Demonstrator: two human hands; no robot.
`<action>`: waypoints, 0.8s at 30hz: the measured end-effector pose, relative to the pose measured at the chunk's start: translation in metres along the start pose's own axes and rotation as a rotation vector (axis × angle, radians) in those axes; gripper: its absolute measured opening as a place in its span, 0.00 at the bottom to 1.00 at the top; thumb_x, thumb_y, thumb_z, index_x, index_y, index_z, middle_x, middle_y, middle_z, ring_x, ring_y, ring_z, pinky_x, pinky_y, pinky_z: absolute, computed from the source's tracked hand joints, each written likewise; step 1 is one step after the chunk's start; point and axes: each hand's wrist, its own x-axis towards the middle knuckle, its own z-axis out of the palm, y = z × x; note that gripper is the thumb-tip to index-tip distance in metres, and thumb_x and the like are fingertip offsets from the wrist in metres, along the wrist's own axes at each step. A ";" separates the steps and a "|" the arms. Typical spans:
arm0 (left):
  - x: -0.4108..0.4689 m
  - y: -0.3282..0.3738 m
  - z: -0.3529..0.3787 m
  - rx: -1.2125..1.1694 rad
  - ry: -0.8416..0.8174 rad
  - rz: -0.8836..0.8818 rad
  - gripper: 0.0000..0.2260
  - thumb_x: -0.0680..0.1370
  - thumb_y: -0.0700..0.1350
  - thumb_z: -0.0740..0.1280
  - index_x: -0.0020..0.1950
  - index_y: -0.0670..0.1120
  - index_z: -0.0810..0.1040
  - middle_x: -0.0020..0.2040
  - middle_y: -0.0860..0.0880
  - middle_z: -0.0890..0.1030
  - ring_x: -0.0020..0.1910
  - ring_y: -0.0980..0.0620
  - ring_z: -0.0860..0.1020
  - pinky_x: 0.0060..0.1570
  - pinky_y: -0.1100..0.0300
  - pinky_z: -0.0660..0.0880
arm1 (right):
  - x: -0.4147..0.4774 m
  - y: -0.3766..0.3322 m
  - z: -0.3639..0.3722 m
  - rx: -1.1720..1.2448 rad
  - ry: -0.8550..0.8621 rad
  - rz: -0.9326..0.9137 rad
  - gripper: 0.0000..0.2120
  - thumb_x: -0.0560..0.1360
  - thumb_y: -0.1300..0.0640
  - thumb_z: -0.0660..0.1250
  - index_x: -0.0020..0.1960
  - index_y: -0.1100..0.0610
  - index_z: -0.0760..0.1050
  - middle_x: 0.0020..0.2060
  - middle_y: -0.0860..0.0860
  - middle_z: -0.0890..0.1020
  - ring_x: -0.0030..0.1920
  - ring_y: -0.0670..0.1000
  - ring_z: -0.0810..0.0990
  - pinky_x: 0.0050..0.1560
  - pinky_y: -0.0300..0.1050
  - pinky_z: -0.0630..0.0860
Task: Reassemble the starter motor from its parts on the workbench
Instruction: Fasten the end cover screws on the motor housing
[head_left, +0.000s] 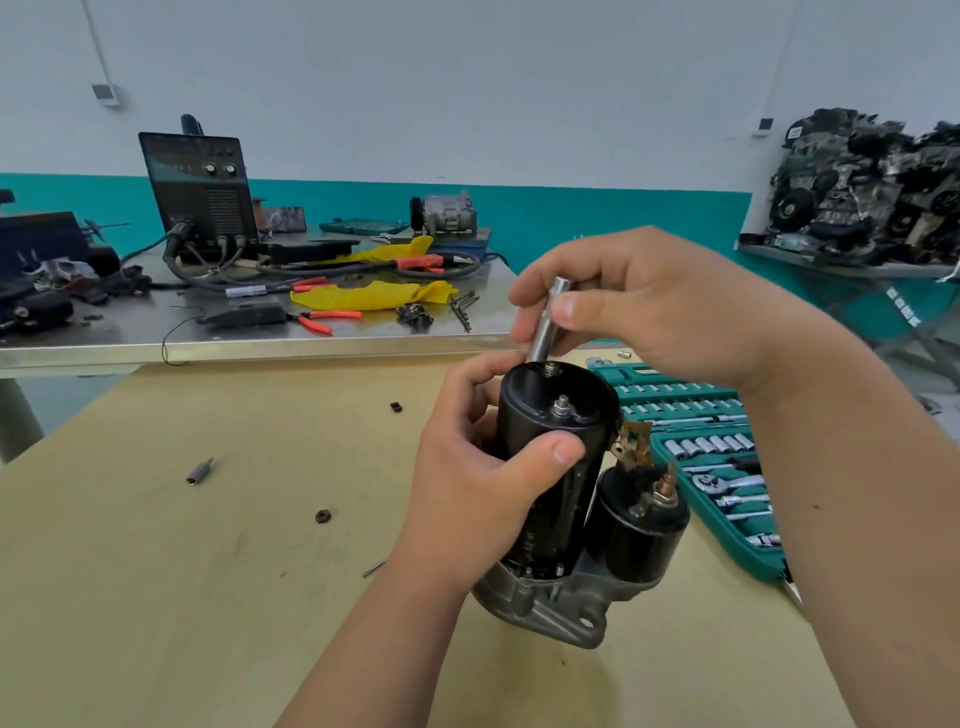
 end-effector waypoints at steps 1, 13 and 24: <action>0.000 0.000 0.000 -0.001 -0.004 0.001 0.24 0.62 0.53 0.74 0.57 0.56 0.75 0.48 0.54 0.84 0.45 0.57 0.83 0.39 0.66 0.78 | -0.001 0.000 -0.003 0.016 0.014 0.002 0.10 0.79 0.60 0.61 0.52 0.48 0.78 0.44 0.45 0.86 0.48 0.46 0.84 0.54 0.42 0.79; 0.001 -0.002 -0.003 -0.009 -0.004 0.000 0.23 0.64 0.53 0.75 0.58 0.57 0.76 0.50 0.53 0.84 0.47 0.54 0.83 0.41 0.63 0.79 | -0.006 -0.009 -0.004 -0.184 -0.044 0.029 0.08 0.79 0.60 0.66 0.51 0.48 0.80 0.42 0.41 0.86 0.47 0.39 0.83 0.53 0.33 0.76; 0.000 -0.003 -0.003 0.007 0.023 0.008 0.24 0.63 0.54 0.75 0.58 0.55 0.75 0.50 0.51 0.83 0.46 0.54 0.83 0.41 0.63 0.79 | -0.001 -0.005 0.030 -0.578 0.413 0.092 0.15 0.73 0.39 0.67 0.34 0.47 0.69 0.30 0.45 0.75 0.31 0.42 0.72 0.32 0.39 0.65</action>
